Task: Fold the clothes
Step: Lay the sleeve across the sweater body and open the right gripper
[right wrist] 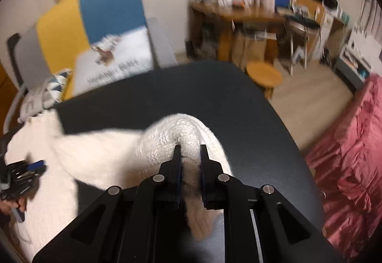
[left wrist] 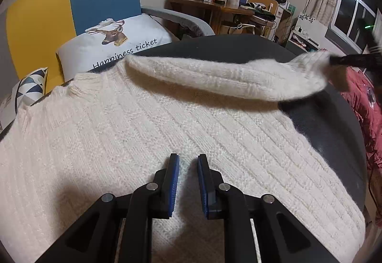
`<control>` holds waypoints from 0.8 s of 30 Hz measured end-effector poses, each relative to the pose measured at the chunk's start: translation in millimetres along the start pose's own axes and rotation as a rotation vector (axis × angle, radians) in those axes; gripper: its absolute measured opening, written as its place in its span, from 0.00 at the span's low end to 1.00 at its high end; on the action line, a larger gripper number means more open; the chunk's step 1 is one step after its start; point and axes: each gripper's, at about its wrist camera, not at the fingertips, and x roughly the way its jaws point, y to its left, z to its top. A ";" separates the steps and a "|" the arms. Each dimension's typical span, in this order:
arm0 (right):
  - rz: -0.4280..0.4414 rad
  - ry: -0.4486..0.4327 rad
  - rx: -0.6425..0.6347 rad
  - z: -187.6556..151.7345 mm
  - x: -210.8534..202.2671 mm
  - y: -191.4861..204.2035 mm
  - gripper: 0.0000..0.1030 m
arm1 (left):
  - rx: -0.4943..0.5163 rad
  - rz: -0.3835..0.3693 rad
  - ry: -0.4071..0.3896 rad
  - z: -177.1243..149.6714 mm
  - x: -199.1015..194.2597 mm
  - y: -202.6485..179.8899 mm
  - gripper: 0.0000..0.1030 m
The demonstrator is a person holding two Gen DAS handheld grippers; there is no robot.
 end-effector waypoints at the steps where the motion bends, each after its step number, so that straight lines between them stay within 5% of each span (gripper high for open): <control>1: -0.009 0.027 0.013 2.6 13.7 -5.0 0.13 | -0.001 -0.001 0.000 -0.2 0.0 0.0 0.15; 7: -0.047 0.123 0.073 5.1 78.9 -20.1 0.13 | -0.011 -0.009 -0.001 -1.1 -0.2 0.5 0.15; 12: -0.049 0.097 0.132 19.0 92.5 -29.4 0.15 | -0.019 -0.015 -0.002 -1.0 0.2 1.8 0.15; 24: -0.036 -0.080 0.095 15.7 30.1 -31.9 0.22 | -0.009 0.004 -0.001 -1.3 0.3 -0.6 0.15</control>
